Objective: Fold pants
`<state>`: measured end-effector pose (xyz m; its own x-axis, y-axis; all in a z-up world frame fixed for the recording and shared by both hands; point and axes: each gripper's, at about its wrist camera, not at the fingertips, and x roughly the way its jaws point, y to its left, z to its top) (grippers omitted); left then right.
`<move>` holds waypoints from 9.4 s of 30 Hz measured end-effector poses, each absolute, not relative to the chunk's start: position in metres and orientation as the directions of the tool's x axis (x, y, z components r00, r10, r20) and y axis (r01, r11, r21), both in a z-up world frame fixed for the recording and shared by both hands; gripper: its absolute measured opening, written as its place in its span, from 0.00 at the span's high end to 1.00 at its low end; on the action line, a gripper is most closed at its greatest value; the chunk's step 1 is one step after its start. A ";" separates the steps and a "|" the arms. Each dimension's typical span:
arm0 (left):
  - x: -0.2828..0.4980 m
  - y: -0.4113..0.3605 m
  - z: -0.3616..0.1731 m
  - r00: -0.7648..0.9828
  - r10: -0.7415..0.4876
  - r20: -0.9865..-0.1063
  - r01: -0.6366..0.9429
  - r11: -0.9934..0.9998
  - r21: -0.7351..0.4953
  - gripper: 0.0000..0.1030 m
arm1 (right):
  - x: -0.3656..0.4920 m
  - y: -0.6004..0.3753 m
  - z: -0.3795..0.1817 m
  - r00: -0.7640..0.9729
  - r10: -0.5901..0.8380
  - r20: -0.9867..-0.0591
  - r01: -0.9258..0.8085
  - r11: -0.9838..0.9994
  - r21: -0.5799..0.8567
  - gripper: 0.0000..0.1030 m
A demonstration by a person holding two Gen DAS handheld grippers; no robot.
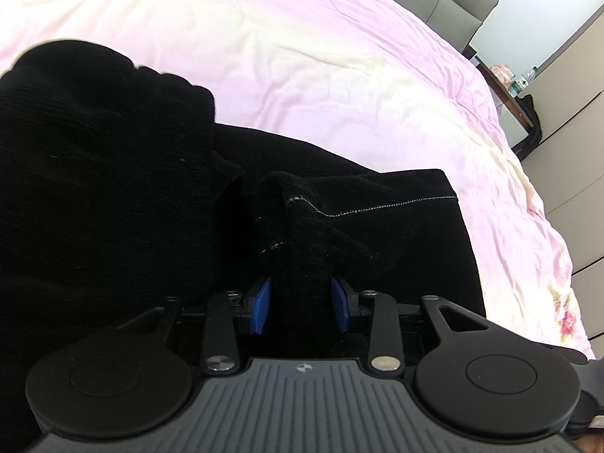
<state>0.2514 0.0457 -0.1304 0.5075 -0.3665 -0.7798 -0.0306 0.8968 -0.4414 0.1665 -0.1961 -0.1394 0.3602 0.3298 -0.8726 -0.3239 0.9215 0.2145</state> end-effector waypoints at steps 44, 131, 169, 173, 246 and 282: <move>0.163 0.190 -0.087 0.690 -0.077 -0.720 -0.181 0.944 -0.275 0.29 | 0.158 -0.316 -0.157 0.585 0.428 -0.689 0.336 0.645 0.686 0.40; 0.100 0.343 -0.103 0.777 0.141 -0.614 -0.593 0.494 -0.637 0.29 | 0.079 0.185 -0.143 0.511 0.559 -0.653 -0.844 0.472 -0.256 0.63; 0.115 0.268 -0.115 0.740 -0.465 -0.486 -0.162 0.578 -0.800 0.71 | 0.051 0.071 -0.099 0.679 0.476 -0.560 -0.708 0.626 -0.326 0.93; 0.090 0.289 -0.102 0.801 -0.465 -0.377 -0.126 0.485 -0.865 0.70 | 0.031 0.063 -0.084 0.685 0.552 -0.476 -0.728 0.556 -0.401 0.94; 0.115 0.279 -0.140 0.617 -0.339 -0.711 -0.359 0.683 -0.637 0.41 | 0.086 0.089 -0.101 0.446 0.483 -0.753 -0.689 0.722 0.055 0.62; 0.122 0.270 -0.046 0.586 -0.209 -0.783 -0.186 0.906 -0.381 0.26 | 0.105 -0.029 -0.083 0.388 0.422 -0.819 -0.436 0.867 0.240 0.55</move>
